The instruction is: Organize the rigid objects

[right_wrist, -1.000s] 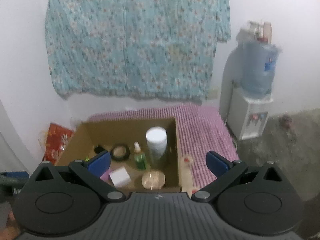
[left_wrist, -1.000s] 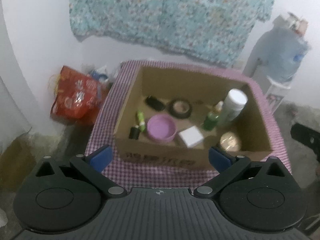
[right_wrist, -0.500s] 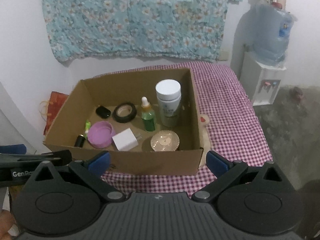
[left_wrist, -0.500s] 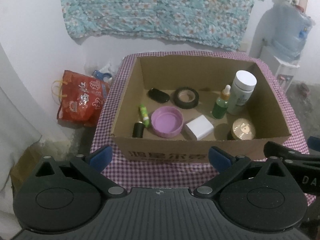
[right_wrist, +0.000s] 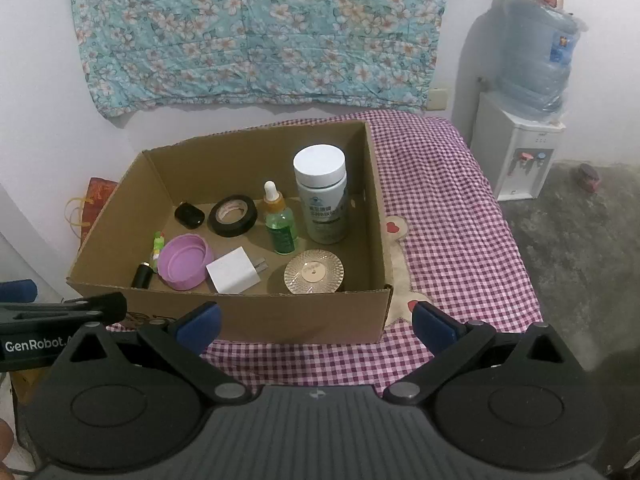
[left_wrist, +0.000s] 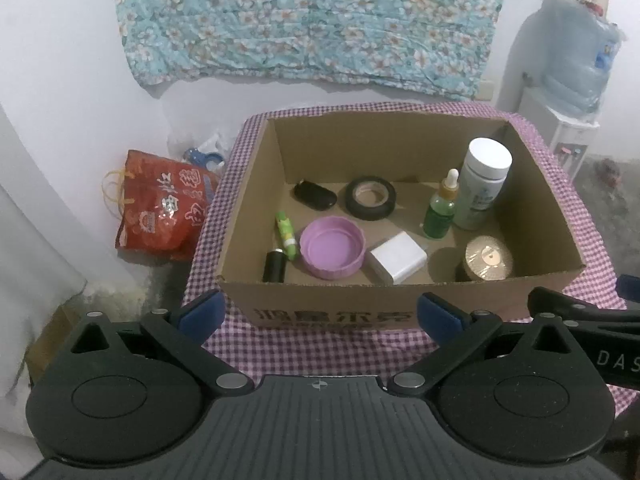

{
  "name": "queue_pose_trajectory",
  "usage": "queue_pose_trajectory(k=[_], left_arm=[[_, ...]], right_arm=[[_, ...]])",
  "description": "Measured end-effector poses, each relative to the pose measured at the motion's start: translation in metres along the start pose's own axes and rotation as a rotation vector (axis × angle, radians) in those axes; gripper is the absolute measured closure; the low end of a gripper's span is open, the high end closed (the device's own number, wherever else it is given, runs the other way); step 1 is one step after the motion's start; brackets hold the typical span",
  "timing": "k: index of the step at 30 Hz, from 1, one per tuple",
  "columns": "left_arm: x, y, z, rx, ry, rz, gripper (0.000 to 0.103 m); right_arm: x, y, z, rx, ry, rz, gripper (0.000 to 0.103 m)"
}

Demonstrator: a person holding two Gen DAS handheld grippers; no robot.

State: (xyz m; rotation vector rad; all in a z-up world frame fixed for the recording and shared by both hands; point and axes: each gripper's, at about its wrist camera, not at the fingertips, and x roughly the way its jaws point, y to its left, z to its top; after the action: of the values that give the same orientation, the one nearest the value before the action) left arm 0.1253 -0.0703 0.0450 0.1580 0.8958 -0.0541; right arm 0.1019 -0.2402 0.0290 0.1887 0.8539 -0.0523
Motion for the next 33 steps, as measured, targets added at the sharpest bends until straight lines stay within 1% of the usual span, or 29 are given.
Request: queue_pose_trajectory(k=[33], left_arm=[[-0.0013, 0.0019, 0.0016, 0.017, -0.006, 0.005, 0.001]], right_arm=[[0.0015, -0.0056, 0.0014, -0.003, -0.005, -0.004, 0.0]])
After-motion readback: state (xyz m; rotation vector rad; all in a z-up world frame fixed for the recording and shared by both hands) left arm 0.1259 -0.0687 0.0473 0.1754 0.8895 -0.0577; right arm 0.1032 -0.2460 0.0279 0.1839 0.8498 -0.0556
